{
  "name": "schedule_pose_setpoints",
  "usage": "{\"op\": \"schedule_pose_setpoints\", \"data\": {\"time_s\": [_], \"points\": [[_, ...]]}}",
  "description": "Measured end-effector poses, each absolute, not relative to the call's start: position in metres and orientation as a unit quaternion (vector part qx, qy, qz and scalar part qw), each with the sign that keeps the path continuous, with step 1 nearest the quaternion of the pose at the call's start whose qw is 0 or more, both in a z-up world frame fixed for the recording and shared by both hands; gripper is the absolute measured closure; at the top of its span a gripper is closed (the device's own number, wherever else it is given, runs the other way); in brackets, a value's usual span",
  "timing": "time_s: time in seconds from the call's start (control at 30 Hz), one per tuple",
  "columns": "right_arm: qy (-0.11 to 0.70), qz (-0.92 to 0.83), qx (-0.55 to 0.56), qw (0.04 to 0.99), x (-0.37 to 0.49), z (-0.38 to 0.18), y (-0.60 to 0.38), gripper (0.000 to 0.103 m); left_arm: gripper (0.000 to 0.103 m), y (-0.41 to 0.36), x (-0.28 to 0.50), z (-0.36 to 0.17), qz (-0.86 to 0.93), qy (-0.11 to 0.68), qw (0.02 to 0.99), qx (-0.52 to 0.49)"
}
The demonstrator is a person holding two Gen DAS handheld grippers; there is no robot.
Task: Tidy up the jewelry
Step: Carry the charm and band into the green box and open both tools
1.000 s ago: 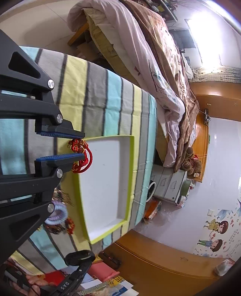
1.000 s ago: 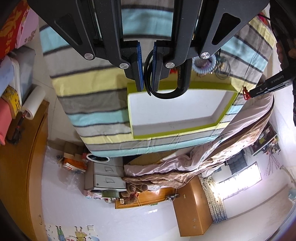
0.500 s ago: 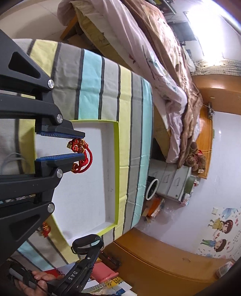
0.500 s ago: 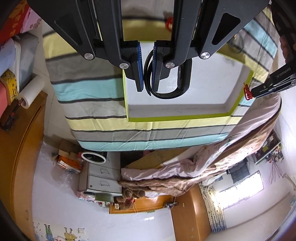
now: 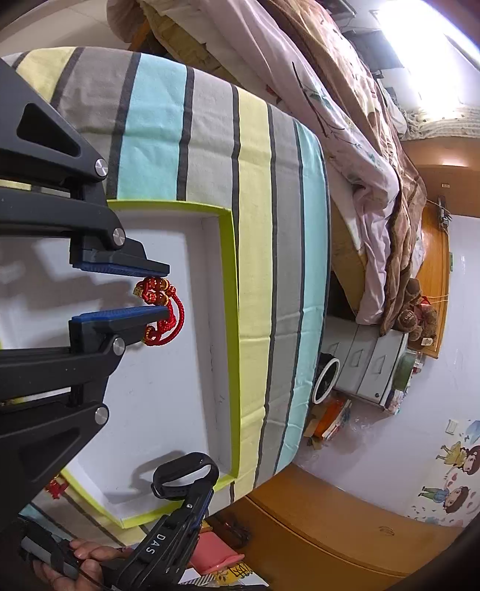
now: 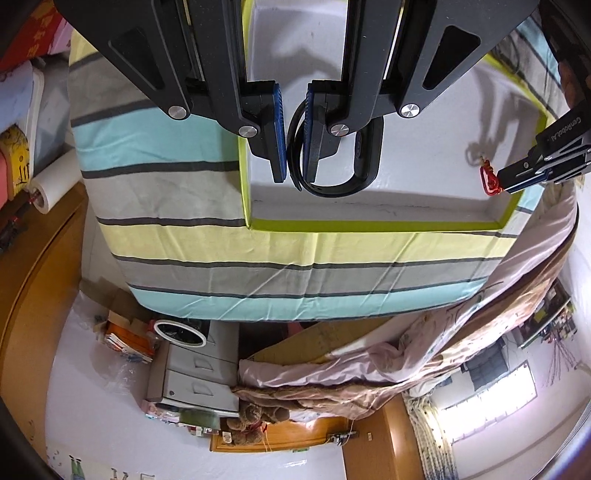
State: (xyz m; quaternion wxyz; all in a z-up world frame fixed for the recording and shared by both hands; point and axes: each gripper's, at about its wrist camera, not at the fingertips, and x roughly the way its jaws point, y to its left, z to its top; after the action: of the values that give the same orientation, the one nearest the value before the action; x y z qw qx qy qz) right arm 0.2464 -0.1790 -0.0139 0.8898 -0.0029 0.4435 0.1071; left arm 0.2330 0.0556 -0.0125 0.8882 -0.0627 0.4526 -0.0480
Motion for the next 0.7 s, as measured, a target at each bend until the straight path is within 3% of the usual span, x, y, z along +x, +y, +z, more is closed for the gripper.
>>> {"op": "schedule_pose_setpoints", "data": {"time_s": [0.53, 0.7], "points": [[0.455, 0.103, -0.031, 0.884, 0.257, -0.024, -0.172, 0.094, 0.087, 0.056, 0.242, -0.027, -0.039, 0.469, 0.88, -0.064], [0.455, 0.101, -0.03, 0.884, 0.258, -0.025, -0.171, 0.091, 0.078, 0.058, 0.239, -0.026, -0.038, 0.469, 0.88, -0.064]]}}
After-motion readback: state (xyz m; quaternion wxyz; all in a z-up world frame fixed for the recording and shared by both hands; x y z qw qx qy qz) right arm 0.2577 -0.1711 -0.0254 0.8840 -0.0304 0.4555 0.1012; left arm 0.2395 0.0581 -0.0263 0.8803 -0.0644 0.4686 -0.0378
